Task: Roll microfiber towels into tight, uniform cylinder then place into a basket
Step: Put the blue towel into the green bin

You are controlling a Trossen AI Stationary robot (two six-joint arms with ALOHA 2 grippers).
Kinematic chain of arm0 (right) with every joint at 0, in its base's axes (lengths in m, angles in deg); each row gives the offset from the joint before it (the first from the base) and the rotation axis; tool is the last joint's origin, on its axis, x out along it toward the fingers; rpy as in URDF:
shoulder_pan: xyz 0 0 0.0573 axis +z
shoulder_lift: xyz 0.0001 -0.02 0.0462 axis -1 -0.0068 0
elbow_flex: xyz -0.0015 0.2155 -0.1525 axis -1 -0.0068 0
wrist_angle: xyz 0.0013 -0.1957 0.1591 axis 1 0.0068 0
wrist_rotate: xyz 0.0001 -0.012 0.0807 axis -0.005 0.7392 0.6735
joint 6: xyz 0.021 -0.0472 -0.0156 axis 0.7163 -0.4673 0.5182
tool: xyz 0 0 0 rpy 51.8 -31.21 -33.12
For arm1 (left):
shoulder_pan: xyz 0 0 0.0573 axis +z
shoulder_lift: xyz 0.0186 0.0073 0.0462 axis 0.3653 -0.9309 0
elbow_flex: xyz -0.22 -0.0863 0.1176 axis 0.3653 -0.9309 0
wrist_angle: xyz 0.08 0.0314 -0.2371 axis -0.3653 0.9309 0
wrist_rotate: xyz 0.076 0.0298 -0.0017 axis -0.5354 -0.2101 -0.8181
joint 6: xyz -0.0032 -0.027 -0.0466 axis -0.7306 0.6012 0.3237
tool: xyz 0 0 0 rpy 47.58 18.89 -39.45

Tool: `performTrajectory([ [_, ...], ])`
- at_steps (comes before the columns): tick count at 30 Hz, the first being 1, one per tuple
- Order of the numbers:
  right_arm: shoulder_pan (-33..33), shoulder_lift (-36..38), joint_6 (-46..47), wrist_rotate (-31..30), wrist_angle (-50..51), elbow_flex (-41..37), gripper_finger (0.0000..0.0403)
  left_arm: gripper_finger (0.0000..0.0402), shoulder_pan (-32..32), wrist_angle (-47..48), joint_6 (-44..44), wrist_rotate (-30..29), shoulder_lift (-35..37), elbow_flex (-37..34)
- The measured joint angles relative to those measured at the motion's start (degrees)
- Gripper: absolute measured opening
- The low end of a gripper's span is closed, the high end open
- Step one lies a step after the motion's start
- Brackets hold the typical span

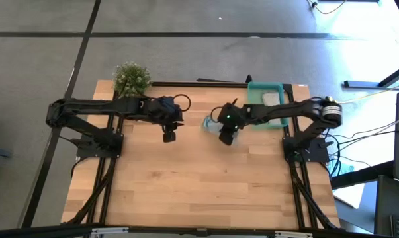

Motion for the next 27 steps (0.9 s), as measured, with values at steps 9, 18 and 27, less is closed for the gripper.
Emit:
performTrajectory([
  [9, -4.5, 14.8, 14.0, -17.3, 16.0, 0.1, 0.0058, 0.0075, 0.0, 0.0, -0.1, 0.0, 0.9, 0.0],
  [18, -12.0, 20.4, 18.8, -32.5, 26.8, 0.2, 0.0058, 0.0075, 0.0, -1.4, -0.2, 0.0, 0.7, 0.0],
  [27, -25.8, 19.1, 16.7, -33.5, 26.7, -1.1, 0.0058, 0.0075, 0.0, -3.9, -0.2, 0.0, 0.7, 0.0],
])
